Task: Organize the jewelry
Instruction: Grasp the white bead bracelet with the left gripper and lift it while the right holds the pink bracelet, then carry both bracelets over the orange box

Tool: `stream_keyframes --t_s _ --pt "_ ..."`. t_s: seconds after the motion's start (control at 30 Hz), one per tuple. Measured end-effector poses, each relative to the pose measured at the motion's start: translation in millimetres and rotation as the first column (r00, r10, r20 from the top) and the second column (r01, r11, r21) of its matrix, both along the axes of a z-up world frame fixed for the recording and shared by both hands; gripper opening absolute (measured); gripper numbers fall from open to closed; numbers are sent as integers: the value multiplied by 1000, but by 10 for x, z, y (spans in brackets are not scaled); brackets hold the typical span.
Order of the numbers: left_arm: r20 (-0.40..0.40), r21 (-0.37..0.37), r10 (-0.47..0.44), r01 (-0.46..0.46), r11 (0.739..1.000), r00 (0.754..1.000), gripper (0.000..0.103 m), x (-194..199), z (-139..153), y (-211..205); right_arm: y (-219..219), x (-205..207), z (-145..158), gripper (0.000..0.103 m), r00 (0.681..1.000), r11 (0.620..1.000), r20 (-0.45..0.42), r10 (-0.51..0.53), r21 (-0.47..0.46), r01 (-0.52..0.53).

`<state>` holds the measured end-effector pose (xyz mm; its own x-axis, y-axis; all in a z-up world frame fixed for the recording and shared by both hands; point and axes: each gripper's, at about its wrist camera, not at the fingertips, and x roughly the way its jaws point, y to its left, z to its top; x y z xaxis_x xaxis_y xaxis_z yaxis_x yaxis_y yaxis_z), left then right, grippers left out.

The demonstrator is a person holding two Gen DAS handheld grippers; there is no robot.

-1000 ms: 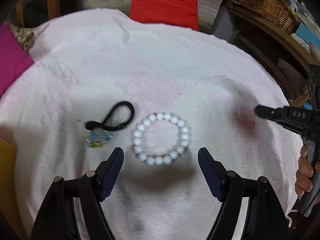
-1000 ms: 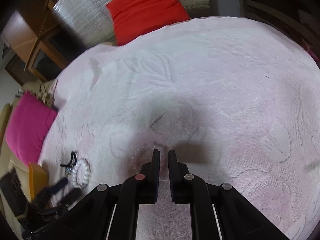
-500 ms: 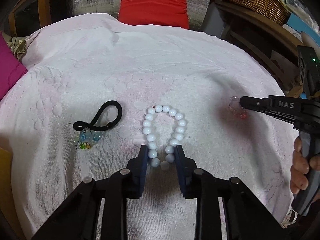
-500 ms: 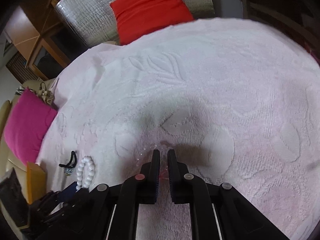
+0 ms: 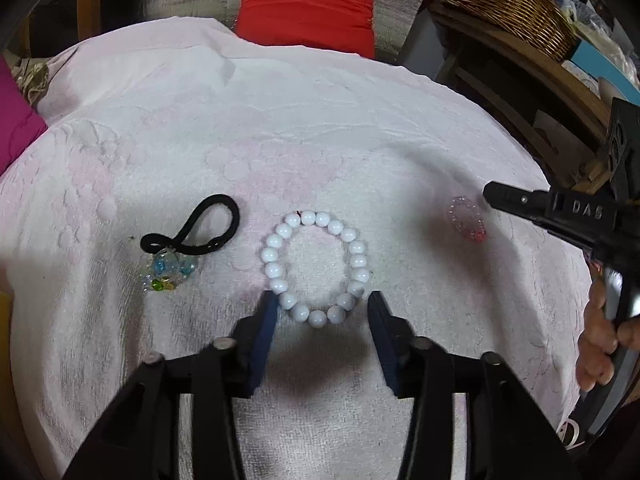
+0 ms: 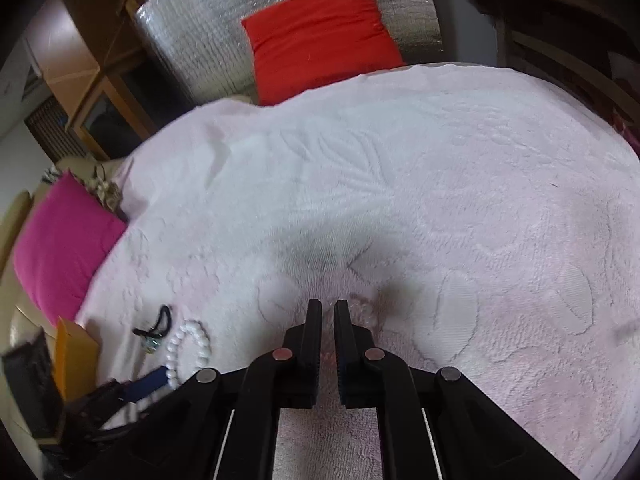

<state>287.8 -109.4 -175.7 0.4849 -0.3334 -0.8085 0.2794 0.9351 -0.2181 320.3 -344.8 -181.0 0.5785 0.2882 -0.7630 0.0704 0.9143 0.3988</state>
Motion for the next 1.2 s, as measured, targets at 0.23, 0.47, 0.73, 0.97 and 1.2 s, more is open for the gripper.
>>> stream_keyframes --t_s 0.23,0.47,0.73,0.97,1.2 --pt "35 -3 -36 37 999 999 9 -29 59 -100 -104 17 -5 9 1000 999 -20 -21 34 22" --pt "-4 -11 -33 33 999 999 13 14 35 -40 -126 57 -113 28 997 999 -68 -40 -6 40" --pt "-23 -30 -57 57 998 998 49 -23 -23 -42 81 142 -246 28 996 992 -83 -30 -124 20" --pt "6 -19 -72 72 997 997 11 -71 -20 -78 234 135 -173 11 999 976 -52 -3 -219 -9" --pt "22 -50 -70 71 996 997 9 -138 86 -51 163 53 0 9 1000 986 19 -7 -168 10"
